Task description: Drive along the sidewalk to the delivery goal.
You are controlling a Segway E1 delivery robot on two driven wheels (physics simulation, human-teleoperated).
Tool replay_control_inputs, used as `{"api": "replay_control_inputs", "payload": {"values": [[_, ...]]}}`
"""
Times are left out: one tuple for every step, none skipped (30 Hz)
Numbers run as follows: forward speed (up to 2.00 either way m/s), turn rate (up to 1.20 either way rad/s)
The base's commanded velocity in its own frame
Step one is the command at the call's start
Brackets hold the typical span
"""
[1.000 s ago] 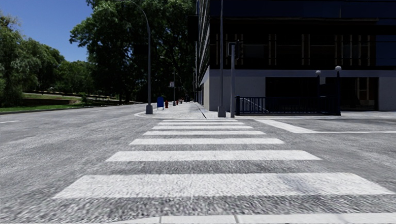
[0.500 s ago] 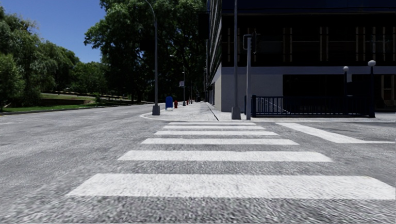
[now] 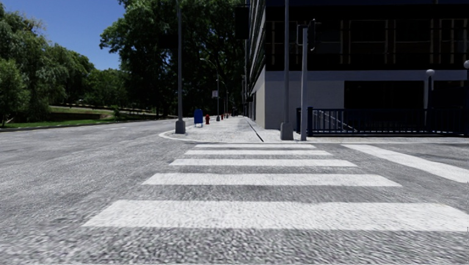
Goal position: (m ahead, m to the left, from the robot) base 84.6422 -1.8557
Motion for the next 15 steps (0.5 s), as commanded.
{"api": "replay_control_inputs", "payload": {"values": [[2.0,0.0],[2.0,0.0],[2.0,0.0],[2.0,0.0],[2.0,0.0],[2.0,0.0],[2.0,0.0],[2.0,0.0],[2.0,0.0],[2.0,0.0],[2.0,0.0],[2.0,0.0],[2.0,0.0],[2.0,0.0],[2.0,0.0]]}}
